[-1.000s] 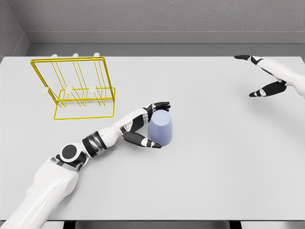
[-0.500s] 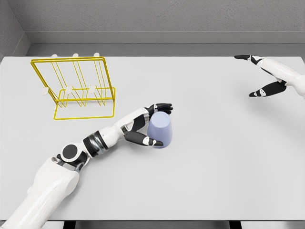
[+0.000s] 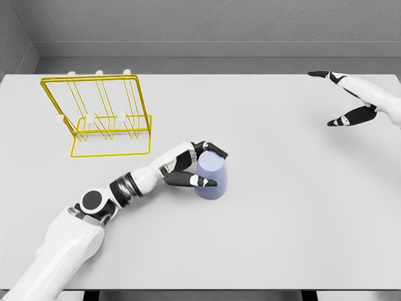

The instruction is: Place the cup on the cup holder with both arms

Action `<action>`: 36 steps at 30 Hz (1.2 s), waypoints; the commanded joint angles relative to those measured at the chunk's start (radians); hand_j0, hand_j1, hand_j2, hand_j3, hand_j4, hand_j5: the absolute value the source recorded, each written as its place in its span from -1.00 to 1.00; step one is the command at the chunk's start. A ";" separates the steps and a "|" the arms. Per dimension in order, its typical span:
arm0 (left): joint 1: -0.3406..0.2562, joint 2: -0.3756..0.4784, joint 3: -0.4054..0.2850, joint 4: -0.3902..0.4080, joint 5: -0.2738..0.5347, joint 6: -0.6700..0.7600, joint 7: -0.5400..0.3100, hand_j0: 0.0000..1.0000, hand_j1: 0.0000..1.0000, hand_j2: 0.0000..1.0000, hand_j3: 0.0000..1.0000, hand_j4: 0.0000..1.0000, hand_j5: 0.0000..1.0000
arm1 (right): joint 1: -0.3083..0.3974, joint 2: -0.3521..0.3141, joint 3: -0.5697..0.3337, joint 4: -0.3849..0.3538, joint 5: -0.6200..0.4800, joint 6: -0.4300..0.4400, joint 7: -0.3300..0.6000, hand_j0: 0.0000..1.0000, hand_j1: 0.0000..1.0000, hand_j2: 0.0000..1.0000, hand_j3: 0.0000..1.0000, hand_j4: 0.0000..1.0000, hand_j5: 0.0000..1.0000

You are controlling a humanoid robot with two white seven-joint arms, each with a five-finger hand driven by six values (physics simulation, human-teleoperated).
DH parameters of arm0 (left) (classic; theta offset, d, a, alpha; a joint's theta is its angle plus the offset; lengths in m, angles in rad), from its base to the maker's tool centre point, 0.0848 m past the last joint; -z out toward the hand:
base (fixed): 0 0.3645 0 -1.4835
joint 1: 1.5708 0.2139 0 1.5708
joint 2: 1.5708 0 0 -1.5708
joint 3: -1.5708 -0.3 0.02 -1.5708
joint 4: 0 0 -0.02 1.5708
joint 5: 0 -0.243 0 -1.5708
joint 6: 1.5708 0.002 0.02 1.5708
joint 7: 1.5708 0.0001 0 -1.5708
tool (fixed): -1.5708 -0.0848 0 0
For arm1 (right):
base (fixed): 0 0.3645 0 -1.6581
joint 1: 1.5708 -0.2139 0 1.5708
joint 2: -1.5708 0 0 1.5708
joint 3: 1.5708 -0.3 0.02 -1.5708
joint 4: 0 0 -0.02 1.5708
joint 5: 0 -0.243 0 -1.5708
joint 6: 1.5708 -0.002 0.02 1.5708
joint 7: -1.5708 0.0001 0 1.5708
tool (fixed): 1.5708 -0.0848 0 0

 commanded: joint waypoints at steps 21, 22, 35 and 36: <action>0.049 0.118 0.070 -0.219 0.091 0.012 0.000 -0.23 -0.23 -0.23 -0.23 -0.23 -0.23 | -0.002 0.001 -0.003 -0.002 -0.007 0.002 0.000 1.00 1.00 1.00 1.00 1.00 1.00; 0.058 0.138 0.072 -0.242 0.105 0.012 0.000 -0.23 -0.23 -0.23 -0.23 -0.23 -0.23 | -0.002 0.001 -0.001 -0.002 -0.007 0.002 0.000 1.00 1.00 1.00 1.00 1.00 1.00; 0.150 0.358 0.220 -0.406 0.269 0.011 0.000 -0.23 -0.23 -0.23 -0.23 -0.23 -0.23 | -0.002 0.001 -0.003 0.000 -0.007 0.002 0.000 1.00 1.00 1.00 1.00 1.00 1.00; 0.150 0.376 0.225 -0.409 0.288 0.011 0.000 -0.23 -0.23 -0.23 -0.23 -0.23 -0.23 | -0.002 0.002 -0.003 0.000 -0.007 0.002 0.000 1.00 1.00 1.00 1.00 1.00 1.00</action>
